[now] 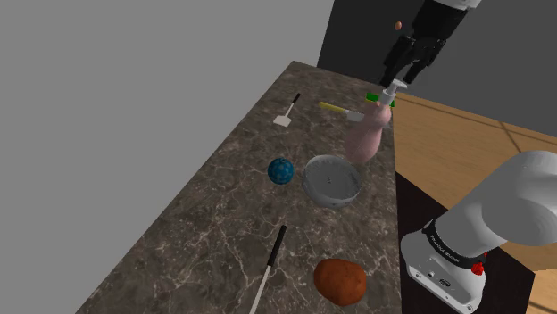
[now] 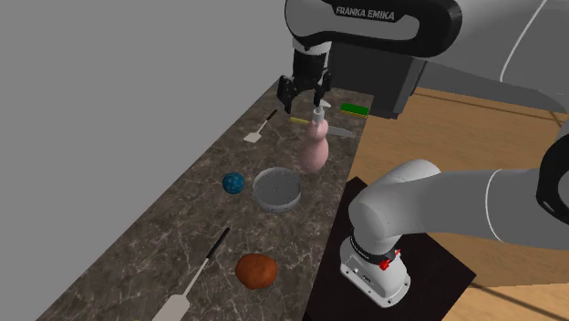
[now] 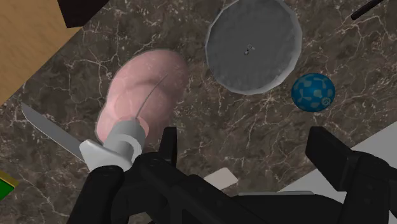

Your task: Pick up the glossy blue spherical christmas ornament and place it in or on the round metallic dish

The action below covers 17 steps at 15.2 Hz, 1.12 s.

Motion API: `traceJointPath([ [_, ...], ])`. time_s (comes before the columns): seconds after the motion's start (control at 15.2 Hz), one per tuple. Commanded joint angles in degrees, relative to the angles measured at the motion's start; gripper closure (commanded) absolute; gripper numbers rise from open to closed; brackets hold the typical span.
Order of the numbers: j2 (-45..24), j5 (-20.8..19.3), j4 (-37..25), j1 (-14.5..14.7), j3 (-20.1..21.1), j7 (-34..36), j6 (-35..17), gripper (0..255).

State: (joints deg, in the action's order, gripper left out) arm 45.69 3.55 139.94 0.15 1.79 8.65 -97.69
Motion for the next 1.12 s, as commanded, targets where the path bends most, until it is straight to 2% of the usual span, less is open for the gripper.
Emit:
traceJointPath([
  [0.0,0.0,0.0,0.0,0.0,0.0,0.0,0.0,0],
  [0.59,-10.6,2.8,2.7,1.9,12.2,13.3,-10.7,0],
  [1.06,-24.0,1.3,0.3,1.8,21.4,24.8,-18.7,0],
])
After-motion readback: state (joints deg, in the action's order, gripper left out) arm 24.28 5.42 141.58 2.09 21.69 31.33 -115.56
